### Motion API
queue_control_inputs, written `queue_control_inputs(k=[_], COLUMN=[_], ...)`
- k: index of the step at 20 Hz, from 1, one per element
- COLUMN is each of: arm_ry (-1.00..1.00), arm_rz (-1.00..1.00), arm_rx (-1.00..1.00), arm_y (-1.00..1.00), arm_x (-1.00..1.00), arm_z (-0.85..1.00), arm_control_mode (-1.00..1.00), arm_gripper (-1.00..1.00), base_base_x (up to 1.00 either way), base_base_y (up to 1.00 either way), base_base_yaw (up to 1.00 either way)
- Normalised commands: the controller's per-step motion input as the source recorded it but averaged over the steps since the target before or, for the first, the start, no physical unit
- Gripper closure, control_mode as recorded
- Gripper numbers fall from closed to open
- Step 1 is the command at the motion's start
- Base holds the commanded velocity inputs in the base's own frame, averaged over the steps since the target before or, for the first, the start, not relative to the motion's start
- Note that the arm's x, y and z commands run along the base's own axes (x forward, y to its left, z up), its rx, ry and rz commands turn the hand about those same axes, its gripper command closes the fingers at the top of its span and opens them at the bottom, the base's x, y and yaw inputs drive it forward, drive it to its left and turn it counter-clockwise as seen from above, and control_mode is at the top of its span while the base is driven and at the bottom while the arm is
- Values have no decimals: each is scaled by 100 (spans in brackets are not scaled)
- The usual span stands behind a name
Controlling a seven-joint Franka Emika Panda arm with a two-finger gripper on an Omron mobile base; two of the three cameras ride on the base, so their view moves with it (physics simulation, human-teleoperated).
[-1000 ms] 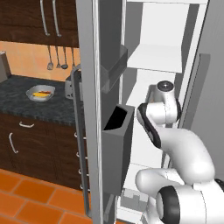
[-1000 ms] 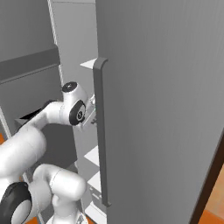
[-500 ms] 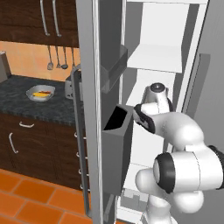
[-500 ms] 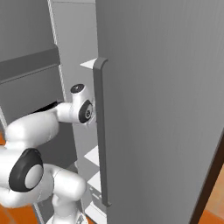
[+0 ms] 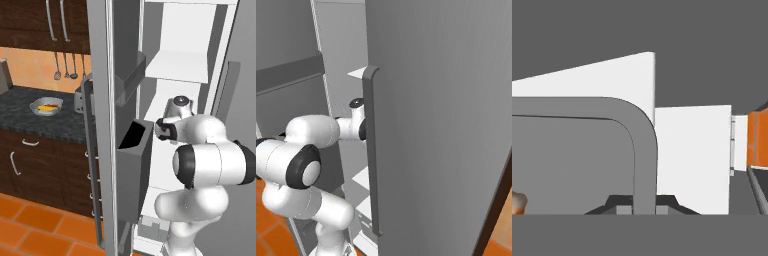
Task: Take the meat container that has the shrimp and place it on the second highest rack of the freezer. Then take the vegetable container that has the carrot and corn and place it on the highest rack of the freezer.
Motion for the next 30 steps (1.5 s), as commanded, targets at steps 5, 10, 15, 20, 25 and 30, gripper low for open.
queue_control_inputs(k=[5, 10, 15, 20, 25, 30], arm_ry=[0, 0, 0, 0, 0, 0], arm_rz=[0, 0, 0, 0, 0, 0], arm_rx=[0, 0, 0, 0, 0, 0], arm_y=[0, -5, -3, 0, 0, 0], arm_x=[54, 45, 20, 0, 0, 0], arm_z=[-24, -16, -20, 0, 0, 0], arm_control_mode=[-100, -100, -100, -100, -100, -100], arm_gripper=[100, 100, 100, 100, -100, -100], base_base_x=[0, 0, 0, 0, 0, 0], base_base_y=[0, 0, 0, 0, 0, 0], base_base_yaw=[0, 0, 0, 0, 0, 0])
